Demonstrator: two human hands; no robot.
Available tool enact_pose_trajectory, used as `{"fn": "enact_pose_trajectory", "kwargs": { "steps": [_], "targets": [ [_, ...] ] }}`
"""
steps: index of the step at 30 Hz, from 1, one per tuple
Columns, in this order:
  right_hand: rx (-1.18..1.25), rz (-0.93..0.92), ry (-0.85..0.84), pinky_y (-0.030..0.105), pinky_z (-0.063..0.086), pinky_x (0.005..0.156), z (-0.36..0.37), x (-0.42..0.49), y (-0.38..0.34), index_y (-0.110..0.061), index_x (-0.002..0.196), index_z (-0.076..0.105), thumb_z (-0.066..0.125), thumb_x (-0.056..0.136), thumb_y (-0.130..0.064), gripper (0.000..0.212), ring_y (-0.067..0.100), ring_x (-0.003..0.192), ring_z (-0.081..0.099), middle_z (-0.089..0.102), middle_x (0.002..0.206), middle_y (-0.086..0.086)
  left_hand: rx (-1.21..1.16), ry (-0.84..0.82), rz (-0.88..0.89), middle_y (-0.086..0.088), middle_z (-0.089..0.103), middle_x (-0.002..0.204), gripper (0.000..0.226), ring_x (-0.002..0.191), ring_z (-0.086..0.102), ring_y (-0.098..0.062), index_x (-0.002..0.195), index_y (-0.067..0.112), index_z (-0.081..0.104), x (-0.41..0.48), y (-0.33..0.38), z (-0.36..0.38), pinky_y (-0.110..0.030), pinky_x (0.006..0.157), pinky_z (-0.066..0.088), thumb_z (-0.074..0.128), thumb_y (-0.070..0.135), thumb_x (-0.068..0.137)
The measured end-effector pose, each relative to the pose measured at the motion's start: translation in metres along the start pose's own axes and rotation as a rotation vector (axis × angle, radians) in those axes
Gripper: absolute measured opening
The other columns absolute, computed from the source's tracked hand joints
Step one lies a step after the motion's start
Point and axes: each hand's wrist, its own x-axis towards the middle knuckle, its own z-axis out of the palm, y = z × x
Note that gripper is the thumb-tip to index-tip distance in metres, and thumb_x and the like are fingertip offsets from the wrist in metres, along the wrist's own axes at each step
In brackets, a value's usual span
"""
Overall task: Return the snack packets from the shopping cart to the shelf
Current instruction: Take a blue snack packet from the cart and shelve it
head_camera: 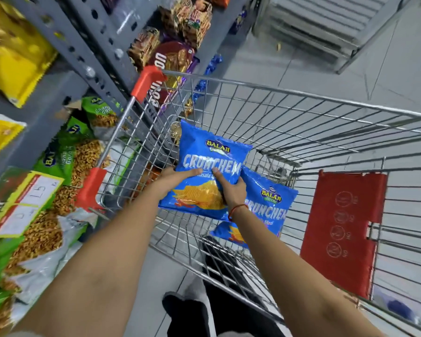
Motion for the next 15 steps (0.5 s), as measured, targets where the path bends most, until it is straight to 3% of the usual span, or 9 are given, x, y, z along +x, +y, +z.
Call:
{"fn": "enact_pose_trajectory", "kwargs": {
  "steps": [2,4,6,10,13,15],
  "targets": [
    [0.035,-0.038,0.002,0.04,0.037,0.106,-0.004,-0.014,-0.01,-0.005,0.141,0.041,0.073,0.08,-0.038,0.076,0.032,0.135,0.043,0.051,0.139,0.011,-0.018,0.024,0.063,0.003,0.058,0.116,0.072,0.102,0.055,-0.019,0.118,0.013,0.055,-0.022,0.01,0.001,-0.034,0.086,0.044,0.079,0.05,0.062],
    [0.069,-0.085,-0.01,0.044,0.034,0.113,-0.006,-0.029,-0.022,-0.004,0.148,0.029,0.075,0.078,-0.042,0.092,0.031,0.14,0.036,0.038,0.152,0.011,-0.055,0.059,0.15,0.009,0.053,0.107,0.052,0.099,0.052,-0.015,0.107,0.016,0.052,-0.044,0.019,-0.001,-0.032,0.083,0.042,0.076,0.043,0.07],
    [0.079,-0.149,-0.012,0.046,0.035,0.112,-0.009,-0.047,-0.04,-0.006,0.148,0.029,0.076,0.076,-0.041,0.094,0.027,0.138,0.039,0.042,0.147,0.006,-0.076,0.075,0.239,0.01,0.054,0.097,0.041,0.098,0.056,-0.016,0.1,0.021,0.053,-0.068,0.029,-0.005,-0.031,0.081,0.042,0.076,0.04,0.072],
    [0.142,-0.328,0.002,0.039,0.056,0.083,-0.015,-0.086,-0.076,-0.008,0.112,0.065,0.083,0.069,-0.037,0.055,0.026,0.099,0.07,0.073,0.109,0.009,-0.16,0.09,0.374,0.006,0.065,0.088,0.028,0.077,0.063,-0.013,0.086,0.023,0.056,-0.12,0.055,-0.017,-0.033,0.078,0.049,0.078,0.034,0.071],
    [0.193,-0.435,-0.016,0.029,0.058,0.073,-0.02,-0.118,-0.103,-0.009,0.108,0.067,0.084,0.067,-0.039,0.053,0.014,0.085,0.072,0.075,0.1,0.005,-0.173,0.106,0.462,-0.002,0.07,0.092,0.027,0.077,0.067,-0.013,0.09,0.022,0.062,-0.156,0.074,-0.028,-0.029,0.071,0.056,0.079,0.031,0.07],
    [0.215,-0.518,-0.028,0.012,0.053,0.063,-0.023,-0.145,-0.123,-0.012,0.107,0.068,0.083,0.069,-0.036,0.048,-0.004,0.074,0.068,0.074,0.095,-0.002,-0.176,0.129,0.546,-0.004,0.071,0.097,0.045,0.086,0.069,-0.018,0.097,0.019,0.065,-0.19,0.085,-0.038,-0.034,0.078,0.057,0.081,0.041,0.062]
  ]
}}
